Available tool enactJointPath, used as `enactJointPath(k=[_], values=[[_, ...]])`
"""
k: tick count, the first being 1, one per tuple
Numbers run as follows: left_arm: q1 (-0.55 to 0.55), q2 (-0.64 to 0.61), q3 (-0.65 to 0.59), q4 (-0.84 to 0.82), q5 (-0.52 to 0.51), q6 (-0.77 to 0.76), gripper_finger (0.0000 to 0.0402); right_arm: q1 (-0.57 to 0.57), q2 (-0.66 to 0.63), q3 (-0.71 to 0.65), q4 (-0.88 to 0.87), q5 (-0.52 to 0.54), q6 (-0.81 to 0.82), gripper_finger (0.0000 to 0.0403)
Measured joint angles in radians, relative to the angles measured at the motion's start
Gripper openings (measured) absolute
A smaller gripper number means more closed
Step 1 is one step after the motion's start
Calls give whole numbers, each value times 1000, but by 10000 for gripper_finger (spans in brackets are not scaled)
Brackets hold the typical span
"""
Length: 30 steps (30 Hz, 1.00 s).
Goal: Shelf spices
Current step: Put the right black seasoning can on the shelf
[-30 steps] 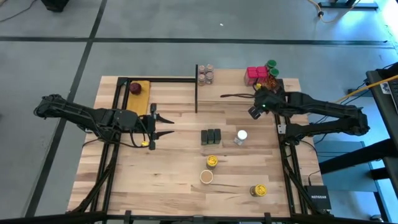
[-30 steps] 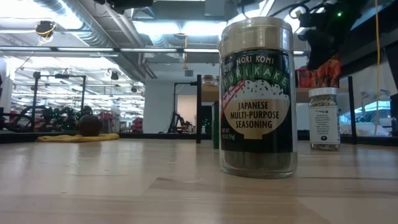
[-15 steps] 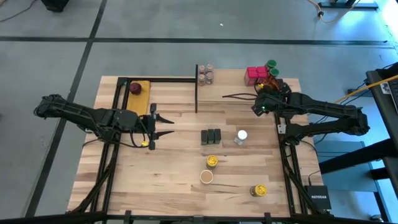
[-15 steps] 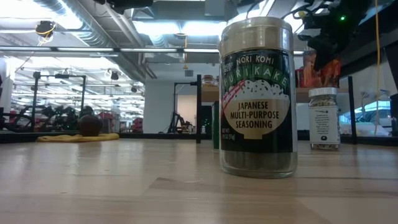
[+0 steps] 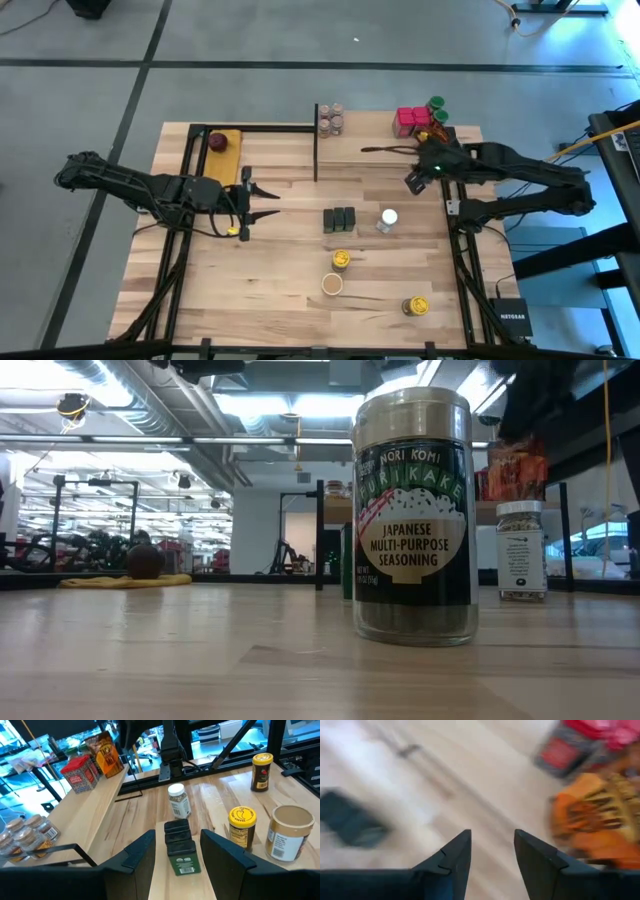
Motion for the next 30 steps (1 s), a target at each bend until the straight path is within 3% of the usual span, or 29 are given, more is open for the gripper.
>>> enactJointPath(k=[7,12,16,24,27,30], values=[[-2,0,0,-12,0,-30,150,266,10,31,133,-111,136,154],[-3,0,0,-11,0,-31,150,482,88,0,275,-18,134,154],[-3,0,0,-11,0,-31,150,592,187,-6,339,79,116,154],[-2,1,0,-5,0,-31,150,638,386,-7,457,130,74,154],[-2,8,0,-3,2,-32,150,617,446,-7,486,168,27,155],[-1,21,0,-1,3,-31,150,570,480,-7,488,140,-14,172]])
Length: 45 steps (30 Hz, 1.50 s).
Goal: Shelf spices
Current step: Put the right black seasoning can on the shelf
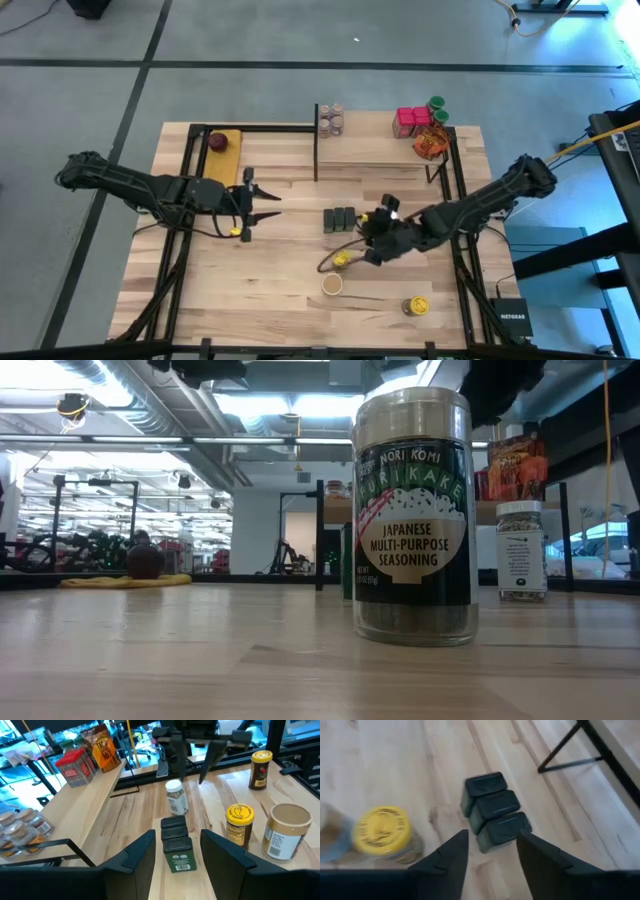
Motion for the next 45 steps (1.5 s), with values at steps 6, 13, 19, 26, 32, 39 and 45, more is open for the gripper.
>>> enactJointPath(k=[6,13,19,26,32,39,45], values=[[0,33,0,24,0,12,150,-133,31,0,29,-119,-134,261],[0,40,0,22,0,20,150,-316,84,1,104,-314,-328,368],[0,40,0,13,0,17,150,-369,150,1,99,-336,-376,398],[0,40,0,12,-1,17,150,-365,168,1,102,-452,-434,386],[0,41,0,13,0,13,150,-366,168,-4,77,-383,-460,387],[0,41,0,14,-1,27,150,-365,165,-40,126,-438,-458,387],[0,41,0,14,-1,26,150,-366,168,-65,155,-445,-461,388]])
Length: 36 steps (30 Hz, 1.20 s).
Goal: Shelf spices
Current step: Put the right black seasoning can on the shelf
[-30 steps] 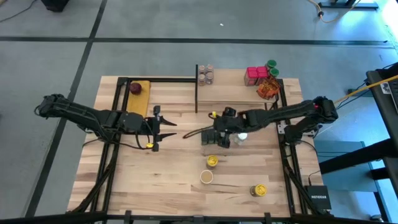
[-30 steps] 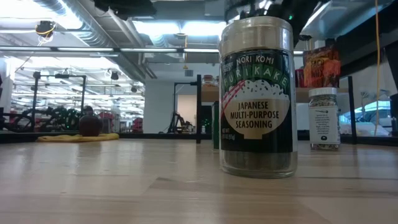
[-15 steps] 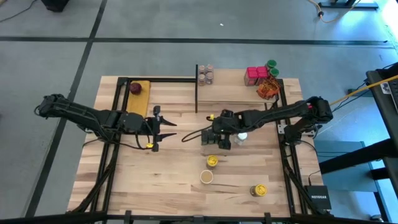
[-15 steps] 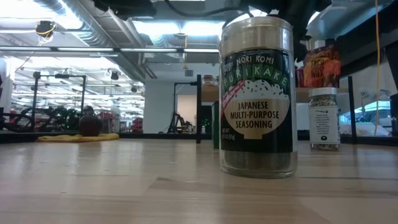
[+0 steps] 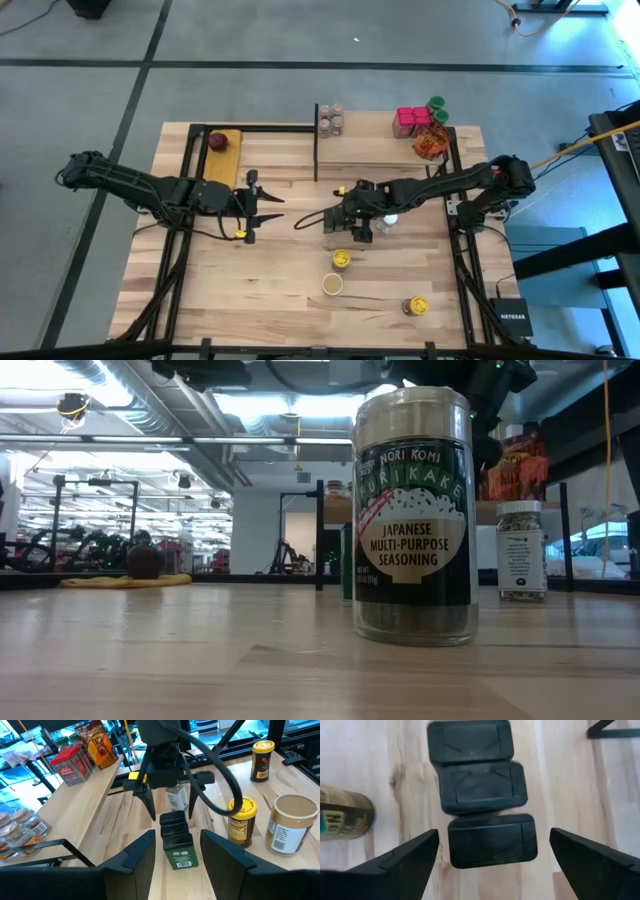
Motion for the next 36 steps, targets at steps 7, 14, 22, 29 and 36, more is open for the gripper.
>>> enactJointPath(k=[7,14,22,29,36], values=[[0,0,0,2,0,0,150,1,0,10,10,-18,-2,388],[0,0,0,4,0,-3,150,0,42,10,16,-18,-2,388],[0,0,0,-1,0,6,150,0,96,9,23,-32,-2,371],[0,0,0,1,-1,7,150,0,89,20,13,-34,-2,269],[0,0,0,1,-1,7,150,1,84,100,-128,-26,3,266]])
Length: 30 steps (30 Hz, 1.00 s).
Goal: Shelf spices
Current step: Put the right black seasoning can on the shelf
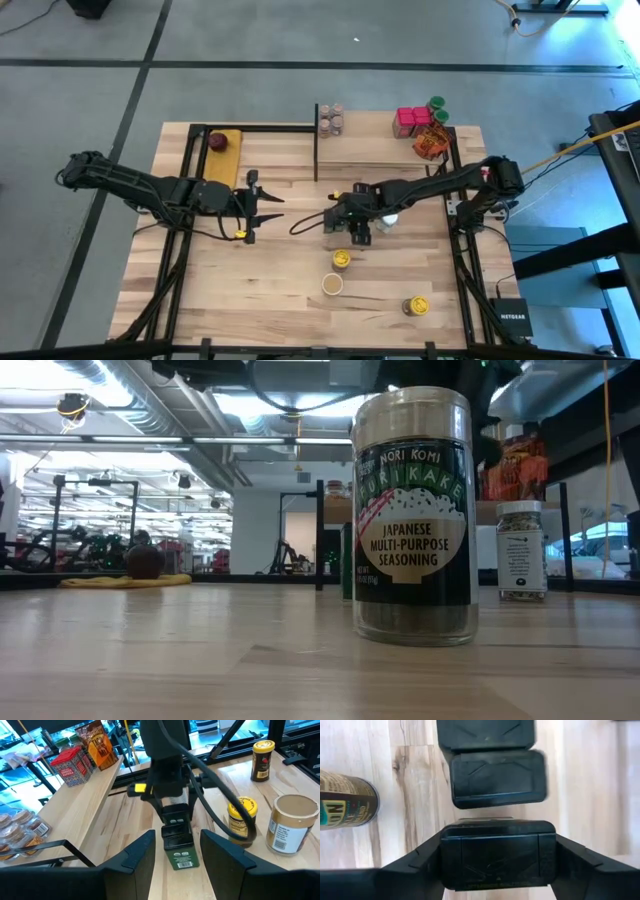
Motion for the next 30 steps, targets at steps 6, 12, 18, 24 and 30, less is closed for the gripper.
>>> enactJointPath(k=[6,12,18,24,30], values=[[0,0,0,-1,0,0,150,0,0,129,-128,44,-4,266],[0,0,0,-2,0,0,150,0,0,270,-245,48,-20,266],[0,0,0,-2,0,0,150,-1,-1,385,-329,127,-59,266],[0,0,0,0,0,0,150,-55,-2,457,-281,185,-164,266],[0,0,0,8,0,0,150,-185,-2,485,-245,149,-231,266]])
